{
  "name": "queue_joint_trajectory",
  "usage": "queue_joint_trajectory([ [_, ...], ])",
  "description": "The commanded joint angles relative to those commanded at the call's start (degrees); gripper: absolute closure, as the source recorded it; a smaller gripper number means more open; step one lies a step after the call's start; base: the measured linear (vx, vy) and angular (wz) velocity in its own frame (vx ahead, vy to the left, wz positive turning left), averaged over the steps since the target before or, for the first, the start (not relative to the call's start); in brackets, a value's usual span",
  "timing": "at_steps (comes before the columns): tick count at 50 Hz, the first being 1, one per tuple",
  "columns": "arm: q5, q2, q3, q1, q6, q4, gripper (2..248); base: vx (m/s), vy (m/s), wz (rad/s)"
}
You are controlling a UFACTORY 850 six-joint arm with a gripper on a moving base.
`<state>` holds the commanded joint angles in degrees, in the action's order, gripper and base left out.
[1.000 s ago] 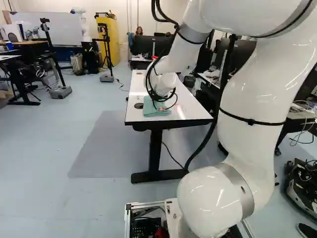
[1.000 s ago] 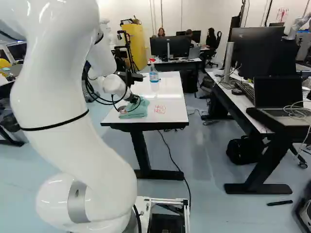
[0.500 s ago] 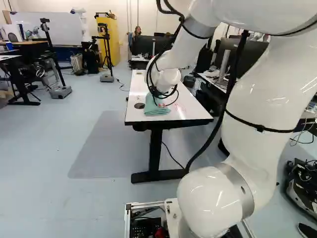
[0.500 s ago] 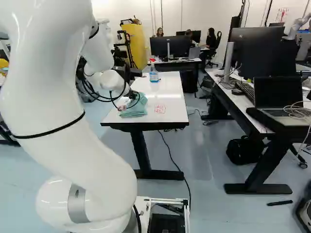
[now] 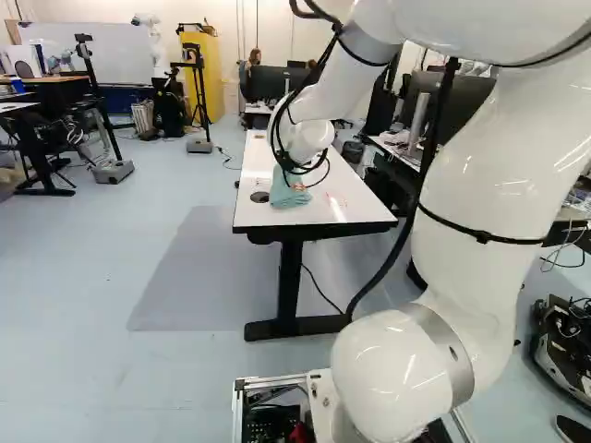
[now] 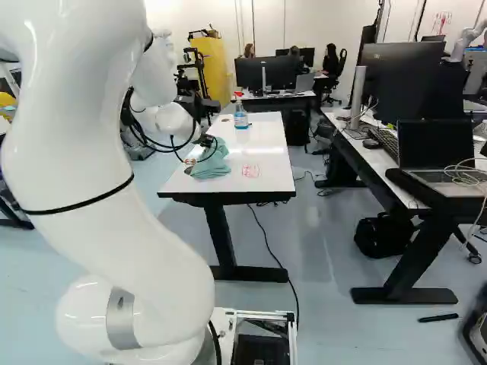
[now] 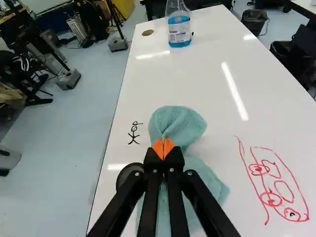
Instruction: Clean the table with the green towel
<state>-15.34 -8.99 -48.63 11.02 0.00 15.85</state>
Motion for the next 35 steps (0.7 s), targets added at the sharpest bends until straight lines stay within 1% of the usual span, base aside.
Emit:
queue_joint_trajectory([
  [35, 0.0, -8.9, -10.2, 3.3, 0.0, 0.0, 230, 0.0, 0.0, 0.0],
])
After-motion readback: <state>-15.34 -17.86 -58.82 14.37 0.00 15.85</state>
